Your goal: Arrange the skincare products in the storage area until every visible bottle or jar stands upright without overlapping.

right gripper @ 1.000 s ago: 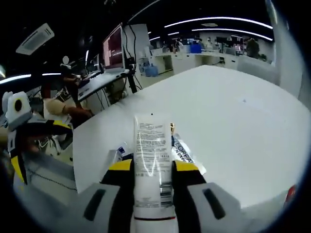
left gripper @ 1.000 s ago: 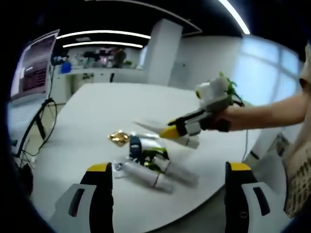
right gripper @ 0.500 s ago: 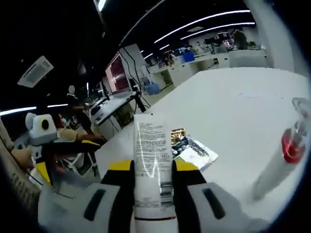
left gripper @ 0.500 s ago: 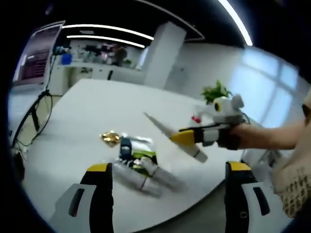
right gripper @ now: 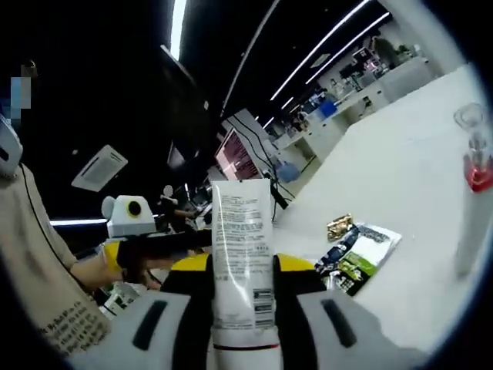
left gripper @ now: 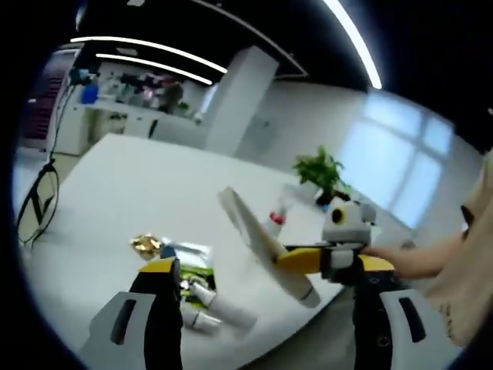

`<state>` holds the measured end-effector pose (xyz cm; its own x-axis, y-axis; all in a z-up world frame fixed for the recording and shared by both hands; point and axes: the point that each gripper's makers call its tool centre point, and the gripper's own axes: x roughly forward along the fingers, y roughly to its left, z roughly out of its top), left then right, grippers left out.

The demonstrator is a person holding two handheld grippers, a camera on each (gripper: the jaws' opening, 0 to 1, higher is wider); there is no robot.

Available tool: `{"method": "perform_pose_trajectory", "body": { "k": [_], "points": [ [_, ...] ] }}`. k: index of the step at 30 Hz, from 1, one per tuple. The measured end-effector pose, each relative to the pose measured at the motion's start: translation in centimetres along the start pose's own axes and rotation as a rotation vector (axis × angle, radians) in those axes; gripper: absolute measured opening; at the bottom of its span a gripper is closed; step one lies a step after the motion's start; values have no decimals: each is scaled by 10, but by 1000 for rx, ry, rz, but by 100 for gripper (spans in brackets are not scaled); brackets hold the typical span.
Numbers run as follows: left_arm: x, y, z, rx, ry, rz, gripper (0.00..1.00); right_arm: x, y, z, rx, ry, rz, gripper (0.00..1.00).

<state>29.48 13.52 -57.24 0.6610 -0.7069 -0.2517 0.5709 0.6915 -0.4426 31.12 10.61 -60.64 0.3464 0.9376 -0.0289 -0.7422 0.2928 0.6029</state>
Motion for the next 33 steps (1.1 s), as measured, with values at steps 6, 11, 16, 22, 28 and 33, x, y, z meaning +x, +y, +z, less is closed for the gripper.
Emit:
{"method": "perform_pose_trajectory", "body": {
  "k": [6,11,16,22,28,33],
  "points": [
    [10,-18,13,1,3,-82,82,-7,31,14,61,-73,115,30],
    [15,-32,23,-38,3,-153,77,-16,55,24,117,-122,211,30],
    [18,-47,34,-56,2,-219,65,-20,69,25,134,-132,256,30],
    [18,-61,36,-72,15,-273,52,-26,77,29,169,-156,297,30],
    [16,-74,41,-84,0,-328,41,-34,82,37,221,-205,336,30],
    [20,-85,46,-92,-2,-360,34,-38,84,41,231,-225,350,30]
  ]
}}
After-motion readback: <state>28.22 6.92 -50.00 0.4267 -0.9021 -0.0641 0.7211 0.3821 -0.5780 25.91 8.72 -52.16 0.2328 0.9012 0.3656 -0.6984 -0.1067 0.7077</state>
